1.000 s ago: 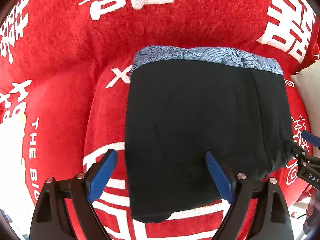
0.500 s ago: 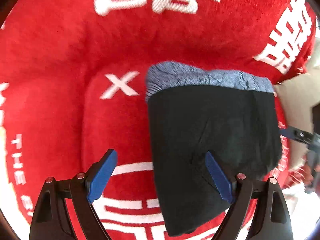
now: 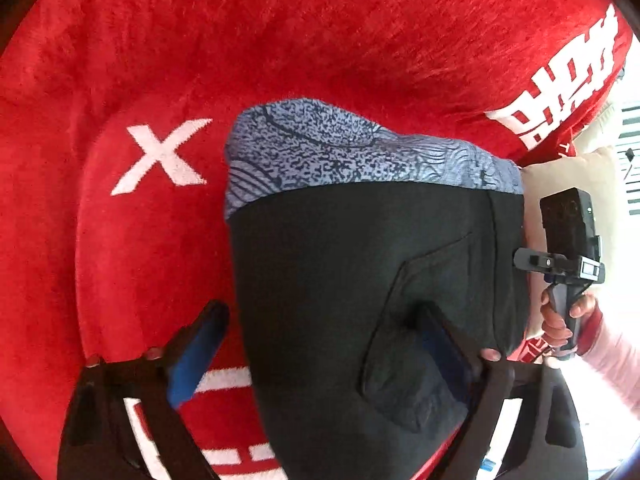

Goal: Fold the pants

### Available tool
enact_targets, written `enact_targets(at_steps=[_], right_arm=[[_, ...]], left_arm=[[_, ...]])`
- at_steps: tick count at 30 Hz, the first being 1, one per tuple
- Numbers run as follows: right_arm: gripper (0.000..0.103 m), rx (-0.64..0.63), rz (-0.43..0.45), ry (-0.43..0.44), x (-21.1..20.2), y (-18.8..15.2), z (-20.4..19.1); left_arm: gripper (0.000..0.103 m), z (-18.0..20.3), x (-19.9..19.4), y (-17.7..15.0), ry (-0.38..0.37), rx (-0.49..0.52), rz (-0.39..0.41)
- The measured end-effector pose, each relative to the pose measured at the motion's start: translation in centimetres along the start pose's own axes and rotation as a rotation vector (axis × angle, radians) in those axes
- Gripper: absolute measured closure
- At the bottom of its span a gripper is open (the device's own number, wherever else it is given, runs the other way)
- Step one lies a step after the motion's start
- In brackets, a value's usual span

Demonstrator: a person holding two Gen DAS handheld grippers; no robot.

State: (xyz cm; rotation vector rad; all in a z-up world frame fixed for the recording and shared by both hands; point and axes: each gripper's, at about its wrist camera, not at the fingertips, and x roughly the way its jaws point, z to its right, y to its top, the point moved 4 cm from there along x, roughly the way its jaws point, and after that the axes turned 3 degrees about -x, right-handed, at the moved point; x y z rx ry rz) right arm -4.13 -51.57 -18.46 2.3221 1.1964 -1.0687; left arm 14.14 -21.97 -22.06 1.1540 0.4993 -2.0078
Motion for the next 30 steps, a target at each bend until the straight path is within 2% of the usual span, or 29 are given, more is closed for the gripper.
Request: enact_targets(at_steps=[2,3,4,5,8,12,15,18,24,27,30], right_arm=[[0.021,-0.002,-0.012,-0.011,0.1,0.3,-0.1],[0.023,0.008,-0.013,-0.018,0.0,0.2,0.1],[0.028,0.019,-0.01,-0.023,-0.1,0.1,0.1],[0.038,0.027,-0.005,-0.021,-0.3,0.0,0.0],[0.055,0.052,0.022,-0.005,-0.9,-0.1,-0.5],[0.059,0.07,0.054,0.023,-2.0,-0.8,-1.6],[0.06,0.099,0.08,0.082,-3.1,-1.3,-2.5],[0.06,0.1,0.081,0.092,-4.0,-2.7,-3.6],[0.06,0.141,0.066,0.109,-5.3,-7.6,-4.9],[0.06,0.147,0.064,0.099,-5.3,-10.2,-5.0],[0.06,0.155,0.046,0.05,-3.5,-11.8,-3.9]], left_arm=[[0.007,0.5,0.5,0.1,-0.006,0.001,0.0],[0.01,0.9,0.7,0.1,0.002,0.006,0.012],[0.023,1.3,0.6,0.1,-0.006,0.015,0.022],[0.024,1.9,0.5,0.0,-0.009,0.02,0.031],[0.033,2.8,-0.3,-0.2,0.005,0.037,0.052],[0.042,3.4,-2.1,-0.6,-0.013,0.038,0.072],[0.042,4.6,-3.7,-1.5,-0.032,0.056,0.081],[0.042,5.4,-5.0,-2.7,-0.034,0.077,0.078],[0.042,7.1,-6.2,-6.6,-0.038,0.083,0.045],[0.042,7.2,-5.7,-8.6,-0.007,0.089,0.038],[0.042,5.9,-3.7,-10.5,0.076,0.075,0.008]])
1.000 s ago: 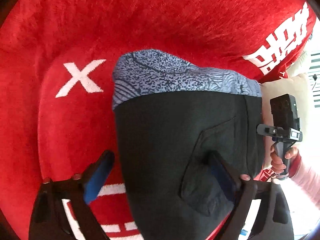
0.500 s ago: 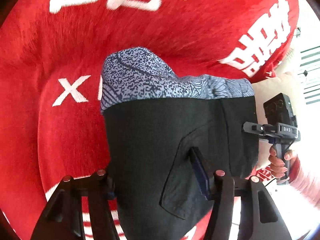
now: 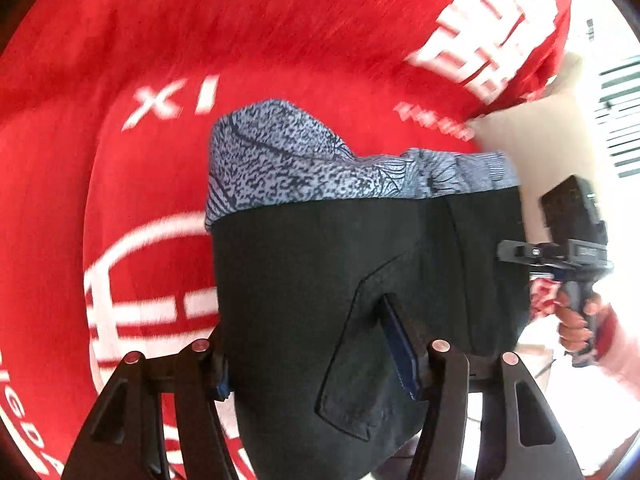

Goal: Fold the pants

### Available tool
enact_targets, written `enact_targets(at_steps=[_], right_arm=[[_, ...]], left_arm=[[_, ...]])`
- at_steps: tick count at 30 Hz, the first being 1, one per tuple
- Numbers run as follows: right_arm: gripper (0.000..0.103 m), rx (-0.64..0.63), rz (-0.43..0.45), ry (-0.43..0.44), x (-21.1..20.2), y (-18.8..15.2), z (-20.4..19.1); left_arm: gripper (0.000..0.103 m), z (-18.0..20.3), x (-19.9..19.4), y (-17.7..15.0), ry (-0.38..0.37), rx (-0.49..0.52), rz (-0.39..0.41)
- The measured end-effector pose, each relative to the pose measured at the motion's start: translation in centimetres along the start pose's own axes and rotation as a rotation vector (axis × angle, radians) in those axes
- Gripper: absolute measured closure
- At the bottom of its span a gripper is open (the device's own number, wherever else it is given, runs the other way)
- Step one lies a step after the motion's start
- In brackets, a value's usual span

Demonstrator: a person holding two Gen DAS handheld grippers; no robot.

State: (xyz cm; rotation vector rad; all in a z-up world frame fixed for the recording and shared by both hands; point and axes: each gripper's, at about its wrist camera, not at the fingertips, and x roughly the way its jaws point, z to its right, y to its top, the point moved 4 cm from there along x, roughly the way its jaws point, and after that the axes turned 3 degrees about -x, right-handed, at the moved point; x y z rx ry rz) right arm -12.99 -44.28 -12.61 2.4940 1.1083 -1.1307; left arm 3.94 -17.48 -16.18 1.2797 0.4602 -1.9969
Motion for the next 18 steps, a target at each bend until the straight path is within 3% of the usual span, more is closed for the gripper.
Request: enact_targets(at_steps=[4,5,8,12,18], right_arm=[[0.051,-0.094,0.023,-0.153,1.8,-0.5,1.3],[0.047,-0.091,0.031,-0.166,1.9,-0.4,1.4],[0.034,-0.144,0.05,-0.261,1.9,-0.4,1.2],[0.029,-0.158,0.044,-0.358,1.4,-0.6,0.1],[0.019,-0.121,0.018,-0.527,-1.7,-2.4,-0.3]], left_arm=[[0.004,-1.3,1.4,-1.0,0.155,0.018,0.071],[0.001,-1.6,1.5,-0.9,0.175,0.006,0.078],[0.0,-1.7,1.7,-0.9,0.185,-0.027,0.07],[0.0,-0.5,0.1,-1.4,0.319,-0.021,0.089],[0.0,1.7,-3.3,-2.7,0.411,-0.091,0.132]])
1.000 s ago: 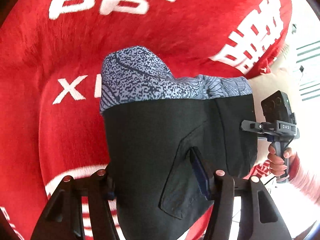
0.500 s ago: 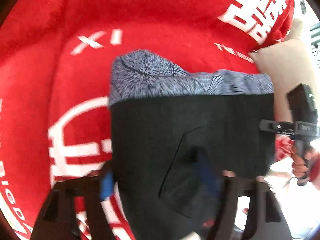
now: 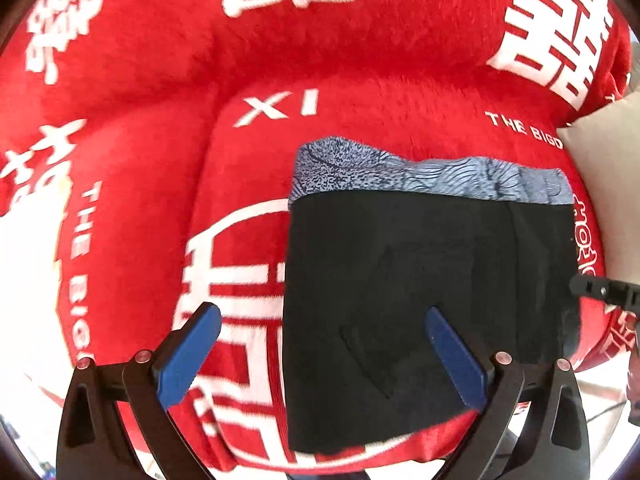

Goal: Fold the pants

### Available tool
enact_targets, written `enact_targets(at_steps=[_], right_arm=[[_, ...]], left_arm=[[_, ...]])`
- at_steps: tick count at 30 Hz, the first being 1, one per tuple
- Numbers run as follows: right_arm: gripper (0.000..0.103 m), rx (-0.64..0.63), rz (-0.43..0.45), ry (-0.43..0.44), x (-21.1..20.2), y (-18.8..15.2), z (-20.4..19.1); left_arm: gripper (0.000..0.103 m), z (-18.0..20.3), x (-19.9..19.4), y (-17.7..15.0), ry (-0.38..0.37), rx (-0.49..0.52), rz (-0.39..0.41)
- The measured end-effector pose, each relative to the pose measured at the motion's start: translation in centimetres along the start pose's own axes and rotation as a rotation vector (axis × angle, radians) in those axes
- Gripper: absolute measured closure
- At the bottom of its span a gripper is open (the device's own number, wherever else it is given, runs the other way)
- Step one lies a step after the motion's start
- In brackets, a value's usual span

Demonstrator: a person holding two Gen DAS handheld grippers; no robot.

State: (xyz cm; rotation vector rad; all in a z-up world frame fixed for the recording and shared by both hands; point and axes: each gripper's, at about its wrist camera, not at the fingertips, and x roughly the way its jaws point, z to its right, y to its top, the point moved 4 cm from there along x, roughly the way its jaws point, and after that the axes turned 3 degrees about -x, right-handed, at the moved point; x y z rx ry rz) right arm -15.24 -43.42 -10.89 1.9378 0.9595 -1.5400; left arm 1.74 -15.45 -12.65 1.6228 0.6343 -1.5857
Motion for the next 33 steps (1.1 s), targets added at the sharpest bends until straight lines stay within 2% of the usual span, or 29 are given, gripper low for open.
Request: enact_targets(at_steps=[4,5,7,14,19,23,33], right_arm=[[0.014,-0.023,0.015,-0.033,-2.0,-0.8,-0.6],[0.007,-0.031,0.02,-0.042,-2.5,-1.1,-0.9],[0.0,-0.033,0.032,-0.054,-3.3,-1.6,-1.3],[0.0,-0.032,0.106,-0.132,-5.8,-3.9,-5.2],[0.0,-0.015,0.132,-0.192,-7.6,-6.0,-7.8],[0.0,0.0,0.127,-0.197,-8.6,-7.5,-9.3],[0.0,-0.015,0.113,-0.213,-9.8,-9.9,-12.6]], left_arm=[[0.0,0.7,-2.1,-1.3,0.05,-0.043,0.004],[0.0,1.3,-2.4,-1.7,0.059,-0.045,-0.001],[0.0,2.0,-3.1,-2.3,0.078,-0.043,-0.01],[0.0,4.0,-5.3,-4.4,0.066,0.032,-0.045],[0.0,3.3,-7.6,-5.4,0.088,0.048,-0.024],[0.0,2.4,-9.5,-6.0,0.113,0.056,-0.001],[0.0,1.3,-11.8,-7.5,0.089,0.071,0.015]])
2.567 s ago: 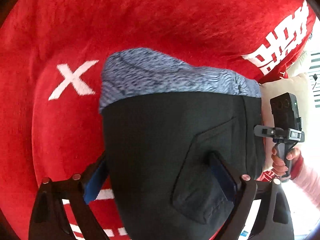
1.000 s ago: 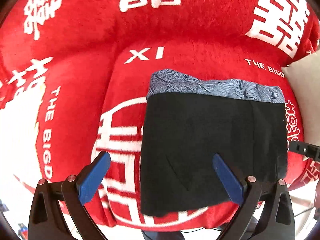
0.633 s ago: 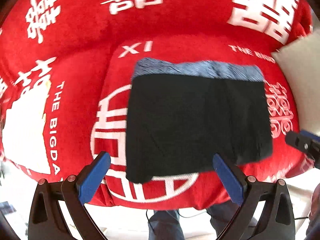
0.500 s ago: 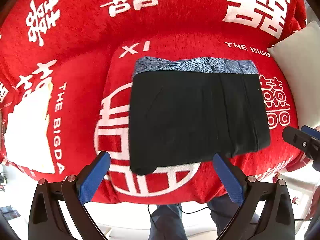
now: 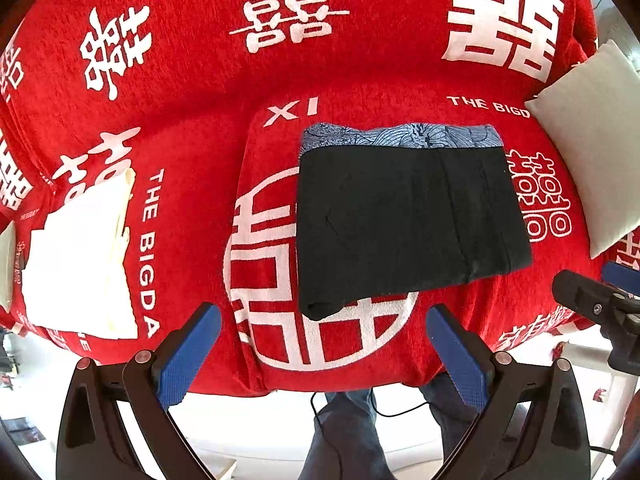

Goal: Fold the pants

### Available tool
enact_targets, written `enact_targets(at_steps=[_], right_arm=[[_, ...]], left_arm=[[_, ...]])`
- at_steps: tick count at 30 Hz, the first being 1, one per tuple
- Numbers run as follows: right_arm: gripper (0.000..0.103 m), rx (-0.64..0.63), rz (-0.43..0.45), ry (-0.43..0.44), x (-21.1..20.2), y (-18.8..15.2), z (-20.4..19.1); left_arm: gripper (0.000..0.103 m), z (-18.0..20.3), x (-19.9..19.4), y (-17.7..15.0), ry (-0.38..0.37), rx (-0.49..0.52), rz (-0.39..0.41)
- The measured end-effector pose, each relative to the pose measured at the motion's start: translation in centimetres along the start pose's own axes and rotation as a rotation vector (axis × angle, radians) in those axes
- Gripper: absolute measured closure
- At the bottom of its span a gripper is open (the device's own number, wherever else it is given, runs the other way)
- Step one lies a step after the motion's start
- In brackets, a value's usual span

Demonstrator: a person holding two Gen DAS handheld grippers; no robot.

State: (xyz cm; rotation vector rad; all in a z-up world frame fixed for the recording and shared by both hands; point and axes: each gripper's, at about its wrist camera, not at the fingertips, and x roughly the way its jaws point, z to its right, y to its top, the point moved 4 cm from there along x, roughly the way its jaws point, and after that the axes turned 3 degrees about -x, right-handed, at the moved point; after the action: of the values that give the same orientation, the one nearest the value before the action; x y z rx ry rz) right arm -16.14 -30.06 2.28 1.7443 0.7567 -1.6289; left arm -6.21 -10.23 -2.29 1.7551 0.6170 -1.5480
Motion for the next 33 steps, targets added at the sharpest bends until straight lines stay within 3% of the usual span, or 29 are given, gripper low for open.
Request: enact_targets(at_steps=[33], right_arm=[[0.0,-0.06,0.019,-0.081,-2.3,-0.7,-1.1]], left_arm=[[0.0,-0.2,-3.3,-0.9,-0.007,-0.005,0.048]])
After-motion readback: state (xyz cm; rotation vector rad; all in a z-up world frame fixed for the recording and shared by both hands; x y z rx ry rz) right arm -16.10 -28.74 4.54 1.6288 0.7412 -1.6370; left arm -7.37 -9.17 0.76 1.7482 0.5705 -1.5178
